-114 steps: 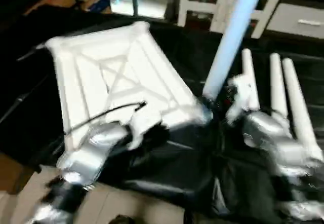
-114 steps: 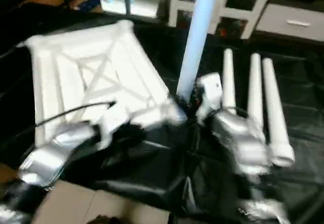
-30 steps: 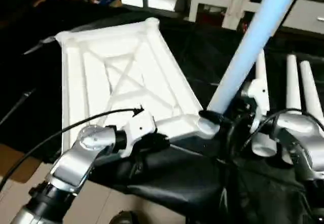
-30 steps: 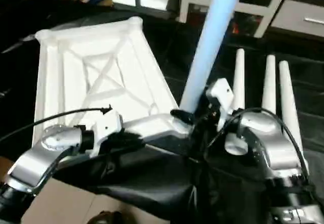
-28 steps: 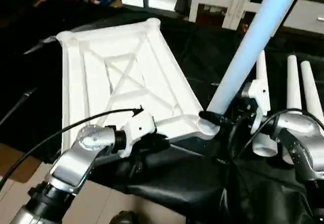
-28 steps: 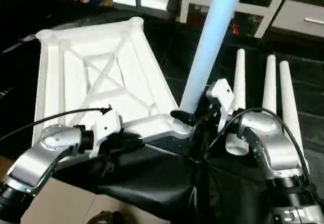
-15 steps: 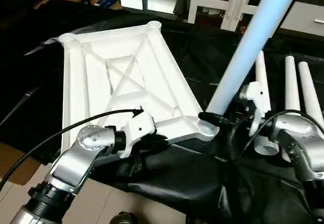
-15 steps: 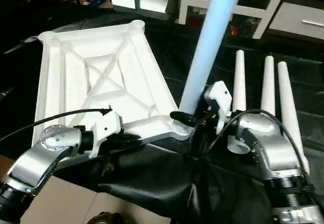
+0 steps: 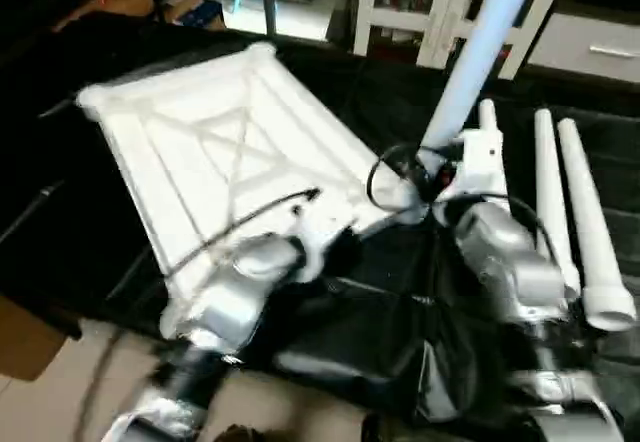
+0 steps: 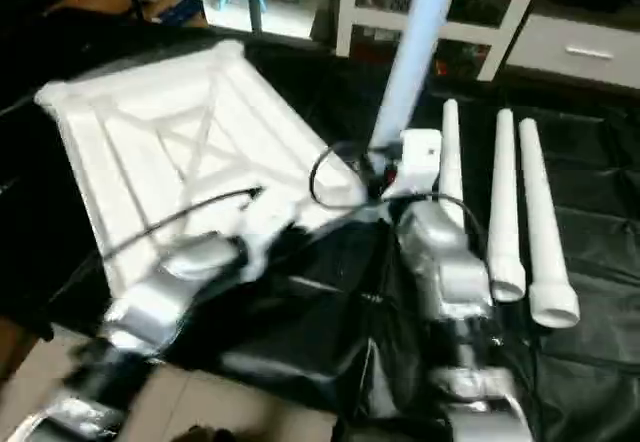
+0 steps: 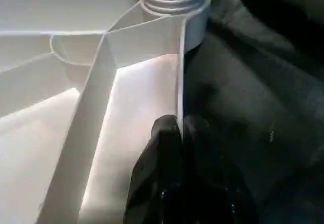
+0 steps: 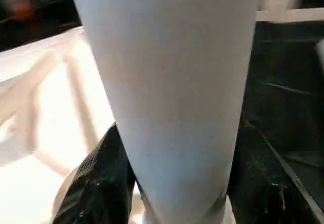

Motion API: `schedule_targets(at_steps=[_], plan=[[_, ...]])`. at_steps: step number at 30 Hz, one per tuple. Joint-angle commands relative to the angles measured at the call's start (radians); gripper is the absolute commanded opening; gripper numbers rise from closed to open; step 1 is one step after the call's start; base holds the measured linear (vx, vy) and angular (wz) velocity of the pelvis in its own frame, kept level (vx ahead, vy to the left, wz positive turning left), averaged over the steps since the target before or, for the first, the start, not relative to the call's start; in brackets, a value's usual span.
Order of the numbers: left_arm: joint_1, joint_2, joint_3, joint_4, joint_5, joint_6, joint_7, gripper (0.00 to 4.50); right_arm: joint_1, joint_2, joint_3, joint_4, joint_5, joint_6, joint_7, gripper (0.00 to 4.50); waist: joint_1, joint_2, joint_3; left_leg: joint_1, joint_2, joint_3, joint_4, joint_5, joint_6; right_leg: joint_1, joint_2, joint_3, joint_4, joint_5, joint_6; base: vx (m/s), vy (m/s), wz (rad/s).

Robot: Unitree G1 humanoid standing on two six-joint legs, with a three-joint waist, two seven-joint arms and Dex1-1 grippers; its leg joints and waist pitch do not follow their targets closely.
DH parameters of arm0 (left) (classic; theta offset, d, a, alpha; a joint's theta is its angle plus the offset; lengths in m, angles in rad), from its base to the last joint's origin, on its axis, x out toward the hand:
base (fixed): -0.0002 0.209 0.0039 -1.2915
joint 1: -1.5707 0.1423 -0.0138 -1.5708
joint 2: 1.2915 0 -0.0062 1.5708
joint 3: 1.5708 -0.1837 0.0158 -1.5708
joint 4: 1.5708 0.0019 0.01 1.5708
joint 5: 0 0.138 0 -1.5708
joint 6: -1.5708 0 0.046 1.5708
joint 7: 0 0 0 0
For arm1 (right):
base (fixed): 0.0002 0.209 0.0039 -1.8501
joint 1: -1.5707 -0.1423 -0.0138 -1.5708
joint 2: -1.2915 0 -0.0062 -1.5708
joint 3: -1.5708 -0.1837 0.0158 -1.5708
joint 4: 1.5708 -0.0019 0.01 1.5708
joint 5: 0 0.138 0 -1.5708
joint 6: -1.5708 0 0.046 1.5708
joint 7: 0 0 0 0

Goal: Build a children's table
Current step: Rotate leg to tighten

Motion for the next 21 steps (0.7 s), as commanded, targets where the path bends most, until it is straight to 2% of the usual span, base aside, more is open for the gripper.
schedule_targets(at_steps=[1, 2, 3, 4, 5, 6, 7, 8, 9, 10, 11, 12, 13, 14, 15, 17, 18, 19, 21], plan=[[0.002, -0.036, -0.053, 0.014, -0.021, -0.028, -0.023, 0.0, 0.021, 0.071, 0.003, 0.123, 0.048, 0.031, 0.004, 1.88, -0.002, 0.01, -0.047, 0.012, 0.022, -0.024, -0.09, -0.395, -0.021, 0.031, -0.03, 0.021, -0.091, -0.444, -0.089, 0.0, 0.0, 0.0], [0.006, -0.024, -0.058, 0.005, -0.024, -0.04, -0.047, 0.0, 0.018, 0.054, 0.03, 0.114, 0.022, 0.022, 0.039, 1.88, -0.003, 0.01, -0.046, 0.012, 0.021, -0.024, -0.091, -0.404, -0.019, 0.029, -0.029, 0.021, -0.092, -0.445, -0.087, 0.0, 0.0, 0.0], [0.024, 0.033, -0.06, -0.02, -0.026, -0.075, -0.106, 0.0, 0.027, -0.006, 0.081, 0.066, -0.013, -0.016, 0.161, 1.88, -0.004, 0.002, -0.046, 0.011, 0.021, -0.024, -0.091, -0.42, -0.013, 0.03, -0.03, 0.021, -0.094, -0.458, -0.081, 0.0, 0.0, 0.0], [0.025, 0.038, -0.06, -0.022, -0.026, -0.079, -0.11, 0.0, 0.028, -0.01, 0.083, 0.062, -0.013, -0.018, 0.171, 1.88, 0.001, 0.004, -0.048, 0.011, 0.021, -0.028, -0.091, -0.417, -0.008, 0.033, -0.033, 0.02, -0.092, -0.458, -0.079, 0.0, 0.0, 0.0], [0.032, 0.06, -0.06, -0.029, -0.026, -0.095, -0.128, 0.0, 0.036, -0.028, 0.091, 0.041, -0.007, -0.027, 0.218, 1.88, -0.004, 0.002, -0.048, 0.002, 0.024, -0.026, -0.094, -0.392, 0.004, 0.039, -0.034, 0.024, -0.087, -0.421, -0.085, 0.0, 0.0, 0.0], [0.039, 0.08, -0.055, -0.038, -0.03, -0.103, -0.15, 0.0, 0.043, -0.048, 0.095, 0.021, -0.002, -0.027, 0.263, 2.44, 0.0, 0.003, -0.05, 0.001, 0.025, -0.024, -0.092, -0.367, 0.016, 0.041, -0.035, 0.025, -0.086, -0.396, -0.094, 0.0, 0.0, 0.0], [0.08, 0.181, -0.038, -0.078, -0.06, -0.169, -0.261, 0.0, 0.084, -0.158, 0.112, -0.069, 0.029, -0.04, 0.427, 2.44, 0.005, 0.001, -0.052, 0.006, 0.026, -0.02, -0.088, -0.338, 0.031, 0.038, -0.035, 0.029, -0.084, -0.356, -0.109, 0.0, 0.0, 0.0], [0.088, 0.2, -0.034, -0.087, -0.067, -0.18, -0.284, 0.0, 0.092, -0.18, 0.115, -0.087, 0.036, -0.04, 0.457, 2.58, 0.008, 0.002, -0.054, 0.007, 0.027, -0.019, -0.087, -0.318, 0.041, 0.042, -0.035, 0.031, -0.08, -0.325, -0.121, 0.0, 0.0, 0.0], [0.094, 0.214, -0.032, -0.094, -0.073, -0.189, -0.301, 0.0, 0.098, -0.196, 0.117, -0.099, 0.041, -0.039, 0.479, 2.6, 0.01, 0.0, -0.054, 0.001, 0.03, -0.016, -0.085, -0.275, 0.06, 0.045, -0.034, 0.033, -0.071, -0.266, -0.15, 0.0, 0.0, 0.0], [0.12, 0.272, -0.017, -0.124, -0.1, -0.182, -0.363, 0.0, 0.13, -0.279, 0.131, -0.162, 0.072, -0.029, 0.596, 2.67, 0.011, 0.001, -0.054, 0.001, 0.029, -0.013, -0.083, -0.264, 0.07, 0.043, -0.032, 0.034, -0.069, -0.248, -0.163, 0.061, -0.027, 0.05], [0.125, 0.284, -0.013, -0.131, -0.106, -0.178, -0.376, 0.0, 0.137, -0.297, 0.134, -0.176, 0.078, -0.026, 0.622, 2.76, 0.017, 0.005, -0.058, 0.008, 0.031, -0.009, -0.077, -0.223, 0.085, 0.044, -0.034, 0.035, -0.06, -0.198, -0.194, 0.061, -0.027, 0.05], [0.146, 0.339, 0.007, -0.145, -0.123, -0.172, -0.424, 0.0, 0.18, -0.401, 0.14, -0.248, 0.114, 0.02, 0.75, 2.91, 0.022, 0.007, -0.059, 0.008, 0.032, -0.006, -0.072, -0.165, 0.107, 0.048, -0.03, 0.035, -0.049, -0.115, -0.224, 0.076, -0.022, 0.05], [0.146, 0.339, 0.007, -0.145, -0.123, -0.172, -0.424, 0.0, 0.18, -0.401, 0.14, -0.248, 0.114, 0.02, 0.75, 2.98, 0.027, 0.007, -0.062, 0.006, 0.033, -0.007, -0.07, -0.121, 0.121, 0.053, -0.029, 0.035, -0.041, -0.06, -0.24, 0.082, -0.006, 0.01], [0.152, 0.353, 0.012, -0.145, -0.126, -0.175, -0.434, 0.0, 0.193, -0.431, 0.141, -0.267, 0.121, 0.033, 0.786, 2.98, 0.029, 0.008, -0.062, 0.006, 0.032, -0.002, -0.064, -0.058, 0.149, 0.05, -0.027, 0.035, -0.031, 0.036, -0.273, 0.082, -0.006, 0.01], [0.157, 0.368, 0.018, -0.145, -0.13, -0.178, -0.445, 0.0, 0.206, -0.467, 0.145, -0.283, 0.121, 0.039, 0.82, 3.07, 0.032, 0.009, -0.065, 0.007, 0.03, -0.002, -0.058, -0.018, 0.169, 0.054, -0.028, 0.035, -0.023, 0.093, -0.295, 0.07, 0.003, 0.01], [0.161, 0.385, 0.023, -0.143, -0.136, -0.186, -0.454, 0.0, 0.217, -0.5, 0.14, -0.293, 0.117, 0.032, 0.86, 3.15, 0.033, 0.009, -0.063, 0.004, 0.03, -0.001, -0.057, -0.001, 0.193, 0.055, -0.031, 0.034, -0.023, 0.107, -0.313, 0.0, 0.0, 0.0], [0.163, 0.393, 0.024, -0.14, -0.138, -0.193, -0.459, 0.0, 0.22, -0.51, 0.134, -0.295, 0.115, 0.019, 0.878, 3.15, 0.033, 0.009, -0.061, 0.004, 0.031, -0.001, -0.058, -0.02, 0.194, 0.057, -0.034, 0.034, -0.026, 0.075, -0.314, 0.0, 0.0, 0.0], [0.163, 0.395, 0.024, -0.139, -0.138, -0.195, -0.46, 0.0, 0.221, -0.512, 0.132, -0.294, 0.113, 0.013, 0.88, 3.15, 0.033, 0.009, -0.06, 0.005, 0.032, -0.001, -0.059, -0.031, 0.192, 0.057, -0.035, 0.034, -0.028, 0.054, -0.313, 0.0, 0.0, 0.0], [0.164, 0.406, 0.021, -0.135, -0.142, -0.208, -0.468, 0.0, 0.22, -0.525, 0.13, -0.286, 0.112, -0.008, 0.893, 3.15, 0.029, 0.009, -0.057, 0.005, 0.034, -0.003, -0.064, -0.075, 0.167, 0.059, -0.036, 0.033, -0.034, -0.032, -0.302, 0.0, 0.0, 0.0]])
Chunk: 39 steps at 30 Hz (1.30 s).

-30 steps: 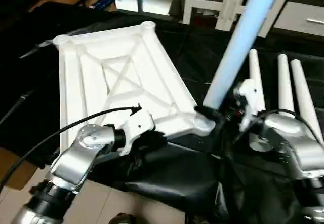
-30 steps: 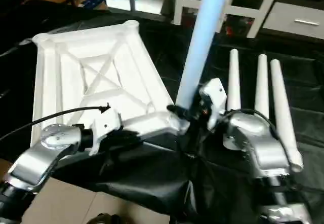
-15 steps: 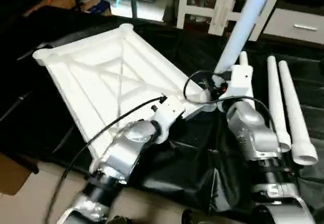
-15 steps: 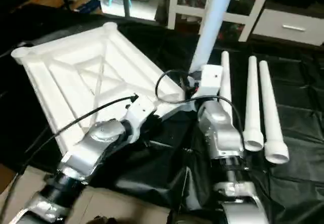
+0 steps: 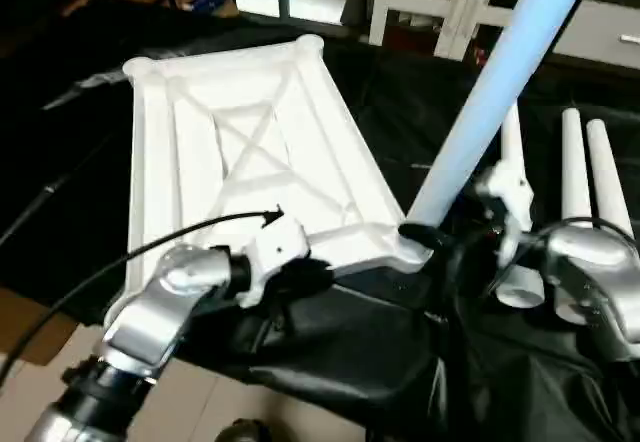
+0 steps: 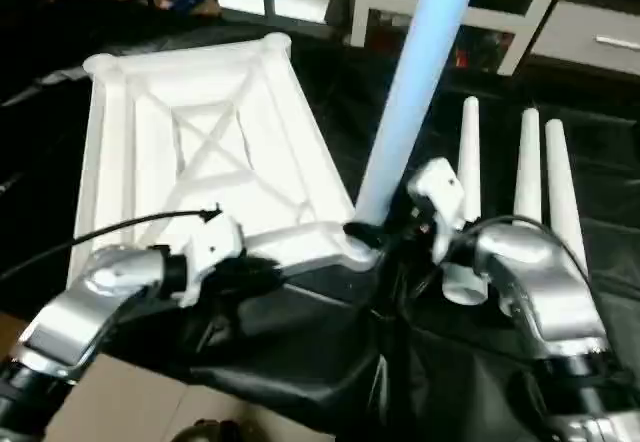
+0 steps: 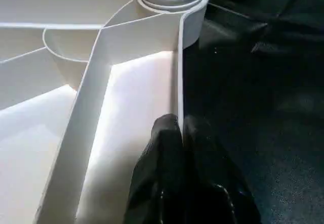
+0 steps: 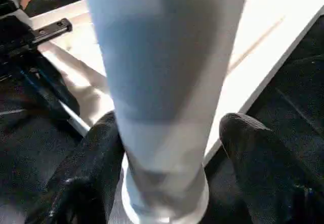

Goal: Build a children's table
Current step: Rotate leg to tighten

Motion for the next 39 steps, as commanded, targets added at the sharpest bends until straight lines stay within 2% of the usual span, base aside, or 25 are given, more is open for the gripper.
schedule_targets(at_steps=[1, 3, 5, 7, 9, 11, 14, 17, 21, 24, 26, 27, 29, 30, 31, 32, 33, 34, 37, 39], plan=[[0.027, 0.019, -0.021, 0.027, 0.009, 0.008, -0.028, 0.0, 0.003, -0.021, -0.026, 0.002, 0.0, -0.014, 0.009, 3.15, 0.003, -0.003, -0.063, 0.01, 0.033, -0.009, -0.053, -0.086, 0.147, 0.067, -0.037, 0.032, -0.039, -0.054, -0.3, 0.0, 0.0, 0.0], [0.025, 0.016, -0.023, 0.023, 0.004, 0.011, -0.03, 0.0, 0.004, -0.022, -0.021, -0.001, 0.027, 0.018, 0.02, 3.15, 0.0, -0.003, -0.061, 0.013, 0.033, -0.009, -0.055, -0.12, 0.124, 0.065, -0.036, 0.033, -0.045, -0.104, -0.289, 0.0, 0.0, 0.0], [0.024, 0.015, -0.025, 0.019, 0.001, 0.013, -0.033, 0.0, 0.004, -0.018, -0.015, -0.003, 0.035, 0.029, 0.02, 2.88, 0.001, -0.003, -0.063, 0.015, 0.033, -0.008, -0.055, -0.115, 0.119, 0.065, -0.035, 0.034, -0.043, -0.095, -0.287, 0.0, 0.0, 0.0], [0.023, 0.013, -0.027, 0.016, -0.003, 0.012, -0.037, 0.0, 0.007, -0.009, -0.011, -0.009, 0.043, 0.043, 0.024, 2.88, 0.001, -0.002, -0.064, 0.014, 0.032, -0.009, -0.053, -0.099, 0.123, 0.065, -0.034, 0.034, -0.04, -0.069, -0.292, 0.0, 0.0, 0.0], [0.024, 0.012, -0.031, 0.014, -0.008, 0.011, -0.042, 0.0, 0.01, 0.014, -0.008, -0.006, 0.046, 0.043, 0.022, 2.52, 0.001, -0.002, -0.065, 0.012, 0.032, -0.008, -0.051, -0.078, 0.131, 0.065, -0.034, 0.034, -0.036, -0.037, -0.298, 0.0, 0.0, 0.0], [0.024, 0.013, -0.033, 0.013, -0.01, 0.01, -0.044, 0.0, 0.01, 0.027, -0.009, -0.001, 0.047, 0.037, 0.016, 2.52, 0.002, -0.002, -0.067, 0.013, 0.031, -0.009, -0.05, -0.069, 0.136, 0.066, -0.034, 0.033, -0.034, -0.023, -0.302, 0.0, 0.0, 0.0], [0.027, 0.016, -0.036, 0.01, -0.012, 0.009, -0.047, 0.0, 0.007, 0.052, -0.024, 0.01, 0.058, 0.033, -0.013, 2.14, 0.004, 0.0, -0.067, 0.014, 0.032, -0.009, -0.05, -0.057, 0.14, 0.065, -0.033, 0.033, -0.033, -0.01, -0.307, 0.0, 0.0, 0.0], [0.028, 0.006, -0.04, 0.006, -0.008, 0.014, -0.034, 0.0, 0.0, 0.078, -0.036, 0.032, 0.042, 0.04, -0.082, 2.0, 0.001, 0.0, -0.065, 0.012, 0.031, -0.009, -0.052, -0.086, 0.128, 0.066, -0.035, 0.033, -0.037, -0.05, -0.301, 0.0, 0.0, 0.0], [0.024, -0.017, -0.042, 0.003, -0.004, 0.028, -0.007, 0.0, 0.001, 0.1, -0.032, 0.039, 0.022, 0.059, -0.132, 1.95, -0.003, 0.0, -0.057, 0.013, 0.032, -0.01, -0.059, -0.174, 0.077, 0.062, -0.036, 0.035, -0.051, -0.183, -0.267, 0.0, 0.0, 0.0], [0.014, -0.062, -0.05, 0.005, 0.008, 0.055, 0.041, 0.0, 0.008, 0.14, -0.019, 0.037, -0.005, 0.083, -0.186, 1.94, -0.006, -0.003, -0.056, 0.01, 0.03, -0.011, -0.061, -0.191, 0.055, 0.062, -0.035, 0.035, -0.057, -0.231, -0.239, 0.0, 0.0, 0.0], [-0.018, -0.142, -0.069, 0.037, 0.047, 0.082, 0.136, 0.0, -0.006, 0.23, -0.016, 0.073, -0.045, 0.107, -0.333, 1.93, -0.006, -0.003, -0.055, 0.011, 0.03, -0.013, -0.063, -0.198, 0.041, 0.058, -0.035, 0.035, -0.062, -0.266, -0.222, 0.0, 0.0, 0.0], [-0.018, -0.142, -0.069, 0.037, 0.047, 0.082, 0.136, 0.0, -0.006, 0.23, -0.016, 0.073, -0.045, 0.107, -0.333, 1.93, -0.008, -0.003, -0.055, 0.011, 0.027, -0.013, -0.064, -0.204, 0.031, 0.056, -0.035, 0.035, -0.064, -0.29, -0.21, 0.0, 0.0, 0.0], [-0.068, -0.243, -0.074, 0.094, 0.088, 0.118, 0.262, 0.0, -0.045, 0.341, -0.04, 0.149, -0.096, 0.104, -0.548, 1.93, -0.009, -0.005, -0.054, 0.01, 0.026, -0.013, -0.065, -0.219, 0.027, 0.054, -0.034, 0.035, -0.068, -0.319, -0.191, 0.0, 0.0, 0.0], [-0.07, -0.249, -0.073, 0.097, 0.09, 0.12, 0.269, 0.0, -0.048, 0.347, -0.042, 0.153, -0.098, 0.103, -0.559, 1.93, -0.013, -0.001, -0.046, 0.014, 0.024, -0.013, -0.069, -0.255, 0.008, 0.043, -0.032, 0.033, -0.079, -0.39, -0.171, 0.0, 0.0, 0.0], [-0.093, -0.293, -0.07, 0.124, 0.104, 0.137, 0.325, 0.0, -0.067, 0.39, -0.058, 0.189, -0.117, 0.095, -0.65, 1.93, -0.014, -0.005, -0.051, 0.013, 0.023, -0.016, -0.067, -0.256, -0.005, 0.047, -0.035, 0.033, -0.076, -0.408, -0.164, 0.0, 0.0, 0.0], [-0.12, -0.354, -0.064, 0.158, 0.118, 0.149, 0.399, 0.0, -0.09, 0.444, -0.074, 0.231, -0.124, 0.076, -0.737, 1.93, -0.012, -0.007, -0.057, 0.013, 0.022, -0.018, -0.068, -0.238, -0.009, 0.052, -0.037, 0.033, -0.076, -0.392, -0.153, 0.0, 0.0, 0.0], [-0.142, -0.404, -0.062, 0.182, 0.125, 0.162, 0.441, 0.0, -0.112, 0.493, -0.09, 0.266, -0.128, 0.061, -0.801, 1.93, -0.014, -0.005, -0.054, 0.017, 0.022, -0.014, -0.068, -0.246, -0.005, 0.042, -0.032, 0.034, -0.081, -0.378, -0.152, 0.0, 0.0, 0.0], [-0.15, -0.421, -0.065, 0.19, 0.126, 0.159, 0.447, 0.0, -0.123, 0.512, -0.095, 0.282, -0.125, 0.051, -0.816, 1.92, -0.015, -0.005, -0.054, 0.014, 0.02, -0.016, -0.069, -0.261, -0.005, 0.045, -0.033, 0.032, -0.081, -0.391, -0.145, 0.0, 0.0, 0.0], [-0.164, -0.449, -0.073, 0.198, 0.126, 0.151, 0.438, 0.0, -0.164, 0.559, -0.099, 0.33, -0.129, 0.018, -0.838, 1.92, -0.015, -0.004, -0.058, 0.008, 0.019, -0.017, -0.07, -0.247, 0.009, 0.048, -0.031, 0.03, -0.079, -0.344, -0.138, 0.0, 0.0, 0.0], [-0.151, -0.414, -0.072, 0.181, 0.117, 0.136, 0.394, 0.0, -0.171, 0.54, -0.084, 0.323, -0.136, -0.002, -0.785, 1.92, -0.016, -0.005, -0.06, 0.007, 0.019, -0.016, -0.068, -0.234, 0.022, 0.051, -0.031, 0.03, -0.075, -0.292, -0.146, 0.0, 0.0, 0.0]])
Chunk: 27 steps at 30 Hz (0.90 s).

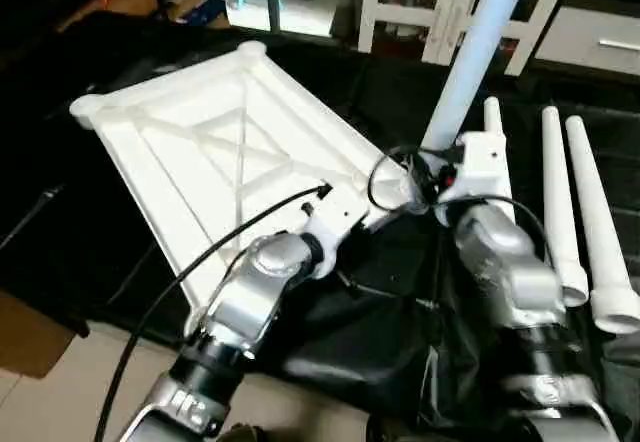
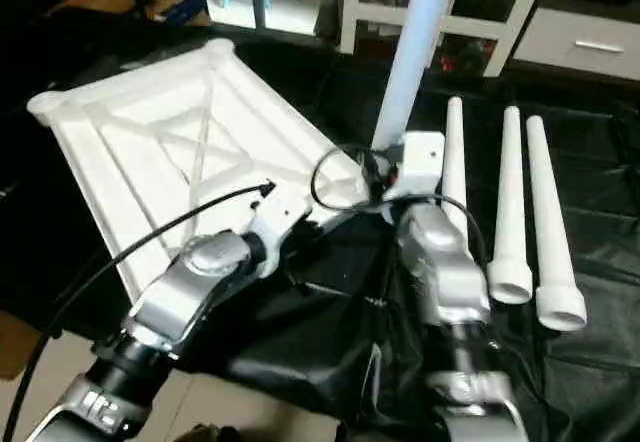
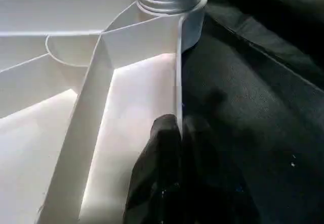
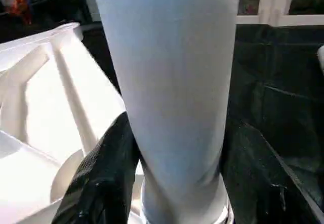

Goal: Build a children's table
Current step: Rotate leg to tighten

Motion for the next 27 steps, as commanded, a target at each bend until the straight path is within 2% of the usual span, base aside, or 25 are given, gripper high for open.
schedule_targets(at_steps=[1, 3, 4, 5, 6, 7, 8, 9, 11, 12, 14, 17, 18, 21, 23, 24, 27], plan=[[0.006, -0.015, -0.043, -0.015, -0.04, -0.043, -0.053, 0.0, 0.018, 0.033, 0.051, 0.067, 0.035, 0.037, 0.061, 1.92, 0.003, -0.008, -0.057, 0.003, 0.022, -0.015, -0.073, -0.234, 0.04, 0.048, -0.03, 0.026, -0.072, -0.285, -0.151, 0.0, 0.0, 0.0], [0.064, 0.133, -0.031, -0.075, -0.074, -0.136, -0.224, 0.0, 0.056, -0.102, 0.115, -0.045, 0.044, -0.003, 0.343, 1.92, 0.0, -0.01, -0.056, -0.005, 0.023, -0.017, -0.075, -0.239, 0.065, 0.056, -0.032, 0.025, -0.071, -0.286, -0.152, 0.0, 0.0, 0.0], [0.064, 0.133, -0.031, -0.075, -0.074, -0.136, -0.224, 0.0, 0.056, -0.102, 0.115, -0.045, 0.044, -0.003, 0.343, 1.92, 0.003, -0.01, -0.057, -0.006, 0.024, -0.02, -0.073, -0.237, 0.074, 0.057, -0.035, 0.024, -0.072, -0.286, -0.152, 0.0, 0.0, 0.0], [0.086, 0.18, -0.027, -0.097, -0.089, -0.161, -0.282, 0.0, 0.075, -0.154, 0.128, -0.084, 0.058, -0.006, 0.429, 2.27, 0.002, -0.009, -0.057, -0.006, 0.025, -0.018, -0.072, -0.229, 0.08, 0.057, -0.036, 0.026, -0.068, -0.273, -0.158, 0.0, 0.0, 0.0], [0.105, 0.225, -0.021, -0.115, -0.103, -0.166, -0.332, 0.0, 0.094, -0.209, 0.134, -0.117, 0.075, -0.009, 0.505, 2.6, 0.0, -0.008, -0.059, -0.005, 0.027, -0.015, -0.069, -0.192, 0.097, 0.056, -0.037, 0.027, -0.066, -0.248, -0.177, 0.0, 0.0, 0.0], [0.108, 0.233, -0.02, -0.118, -0.105, -0.166, -0.34, 0.0, 0.098, -0.218, 0.135, -0.123, 0.078, -0.01, 0.518, 2.59, 0.002, -0.008, -0.062, 0.0, 0.027, -0.015, -0.066, -0.171, 0.104, 0.055, -0.035, 0.026, -0.063, -0.219, -0.188, 0.058, -0.023, 0.04], [0.121, 0.263, -0.016, -0.13, -0.113, -0.166, -0.372, 0.0, 0.111, -0.256, 0.138, -0.142, 0.087, -0.017, 0.568, 2.65, 0.004, -0.005, -0.064, 0.002, 0.029, -0.011, -0.061, -0.116, 0.123, 0.055, -0.034, 0.029, -0.05, -0.128, -0.226, 0.058, -0.023, 0.04], [0.135, 0.3, -0.006, -0.139, -0.123, -0.164, -0.406, 0.0, 0.132, -0.31, 0.132, -0.179, 0.119, -0.005, 0.648, 2.8, 0.005, -0.003, -0.067, 0.0, 0.027, -0.012, -0.057, -0.07, 0.146, 0.061, -0.028, 0.025, -0.039, -0.042, -0.255, 0.065, -0.007, 0.02], [0.156, 0.355, 0.012, -0.149, -0.141, -0.17, -0.458, 0.0, 0.165, -0.392, 0.112, -0.232, 0.172, 0.035, 0.759, 2.94, 0.016, 0.0, -0.069, 0.005, 0.031, -0.009, -0.052, -0.023, 0.182, 0.061, -0.028, 0.028, -0.028, 0.052, -0.288, 0.055, 0.007, 0.0], [0.163, 0.373, 0.018, -0.154, -0.152, -0.17, -0.475, 0.0, 0.175, -0.419, 0.109, -0.245, 0.182, 0.043, 0.793, 2.94, 0.021, 0.0, -0.069, 0.008, 0.031, -0.007, -0.05, -0.004, 0.201, 0.058, -0.026, 0.027, -0.025, 0.081, -0.302, 0.0, 0.0, 0.0], [0.175, 0.403, 0.027, -0.16, -0.168, -0.179, -0.502, 0.0, 0.19, -0.465, 0.107, -0.258, 0.182, 0.042, 0.836, 3.12, 0.023, 0.001, -0.067, 0.006, 0.033, -0.007, -0.049, 0.001, 0.212, 0.059, -0.028, 0.026, -0.024, 0.078, -0.314, 0.0, 0.0, 0.0], [0.189, 0.437, 0.04, -0.154, -0.177, -0.196, -0.53, 0.0, 0.206, -0.509, 0.097, -0.269, 0.173, 0.011, 0.883, 3.12, 0.023, -0.001, -0.062, 0.008, 0.036, -0.006, -0.055, -0.067, 0.187, 0.06, -0.034, 0.027, -0.036, -0.032, -0.306, 0.0, 0.0, 0.0], [0.189, 0.44, 0.041, -0.152, -0.177, -0.199, -0.532, 0.0, 0.207, -0.512, 0.096, -0.27, 0.173, 0.008, 0.886, 3.12, 0.023, 0.0, -0.061, 0.01, 0.037, -0.007, -0.057, -0.099, 0.168, 0.06, -0.036, 0.027, -0.041, -0.081, -0.3, 0.0, 0.0, 0.0], [0.193, 0.449, 0.045, -0.151, -0.18, -0.207, -0.538, 0.0, 0.213, -0.528, 0.093, -0.281, 0.198, 0.014, 0.919, 3.12, 0.021, -0.001, -0.059, 0.01, 0.036, -0.008, -0.062, -0.142, 0.131, 0.06, -0.036, 0.029, -0.046, -0.147, -0.281, 0.0, 0.0, 0.0], [0.193, 0.448, 0.044, -0.153, -0.183, -0.208, -0.538, 0.0, 0.214, -0.531, 0.093, -0.284, 0.208, 0.019, 0.928, 3.12, 0.02, -0.002, -0.063, 0.012, 0.036, -0.008, -0.06, -0.134, 0.125, 0.06, -0.035, 0.03, -0.044, -0.13, -0.279, 0.0, 0.0, 0.0], [0.193, 0.449, 0.043, -0.154, -0.186, -0.209, -0.539, 0.0, 0.214, -0.532, 0.093, -0.285, 0.212, 0.024, 0.932, 2.96, 0.02, -0.001, -0.064, 0.012, 0.035, -0.008, -0.059, -0.128, 0.126, 0.06, -0.035, 0.03, -0.043, -0.117, -0.281, 0.0, 0.0, 0.0], [0.192, 0.448, 0.039, -0.158, -0.19, -0.21, -0.541, 0.0, 0.213, -0.527, 0.094, -0.284, 0.22, 0.033, 0.935, 2.84, 0.021, -0.002, -0.068, 0.01, 0.034, -0.008, -0.055, -0.096, 0.14, 0.061, -0.034, 0.03, -0.037, -0.071, -0.292, 0.0, 0.0, 0.0]])
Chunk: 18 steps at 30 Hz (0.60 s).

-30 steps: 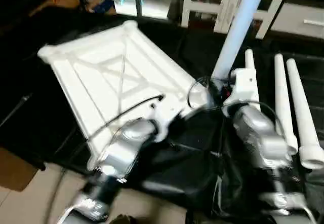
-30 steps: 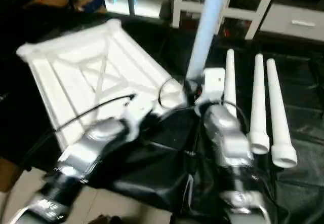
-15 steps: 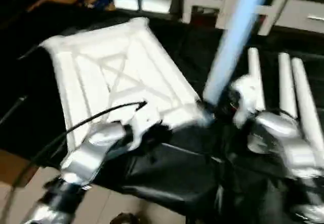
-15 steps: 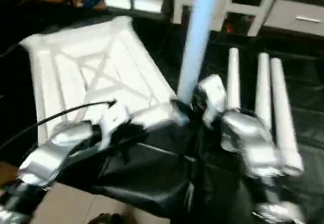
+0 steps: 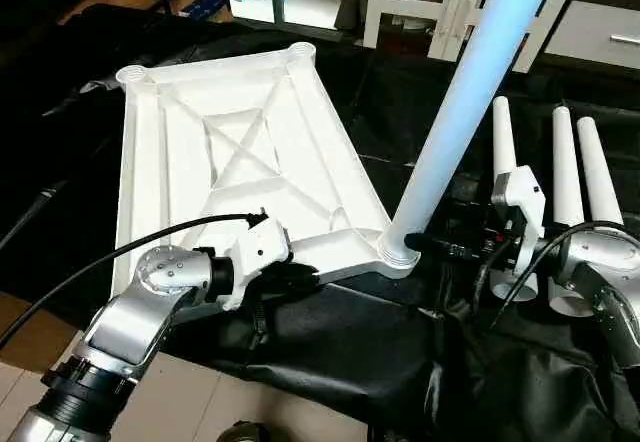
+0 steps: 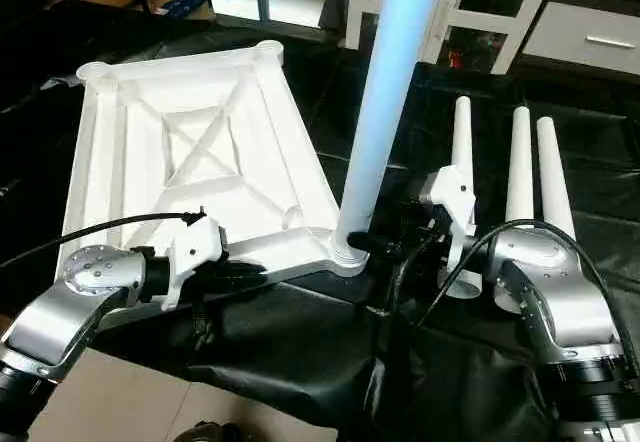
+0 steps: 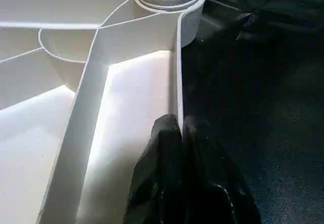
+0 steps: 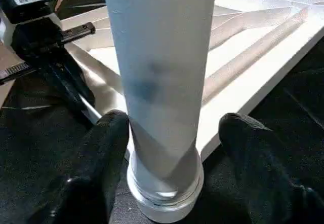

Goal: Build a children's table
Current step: Rotate leg to tighten

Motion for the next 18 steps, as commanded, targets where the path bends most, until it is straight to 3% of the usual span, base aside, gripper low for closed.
schedule_targets(at_steps=[1, 12, 18], plan=[[0.022, 0.013, -0.016, 0.01, 0.003, 0.008, -0.025, 0.0, 0.004, -0.004, -0.021, -0.02, 0.015, 0.008, 0.001, 2.84, 0.003, -0.006, -0.069, 0.01, 0.031, -0.008, -0.053, -0.089, 0.133, 0.065, -0.034, 0.033, -0.04, -0.063, -0.291, 0.0, 0.0, 0.0], [0.014, -0.011, -0.049, -0.004, -0.008, 0.013, -0.038, 0.0, -0.026, 0.072, 0.018, 0.053, 0.026, -0.011, 0.012, 1.94, 0.003, -0.005, -0.067, 0.009, 0.03, -0.009, -0.053, -0.109, 0.125, 0.064, -0.034, 0.031, -0.041, -0.096, -0.291, 0.0, 0.0, 0.0], [0.014, -0.012, -0.051, -0.01, -0.011, 0.019, -0.032, 0.0, -0.046, 0.071, 0.021, 0.076, 0.023, 0.0, 0.02, 1.86, 0.001, -0.009, -0.065, 0.008, 0.029, -0.009, -0.053, -0.127, 0.113, 0.063, -0.035, 0.034, -0.044, -0.136, -0.276, 0.0, 0.0, 0.0]])
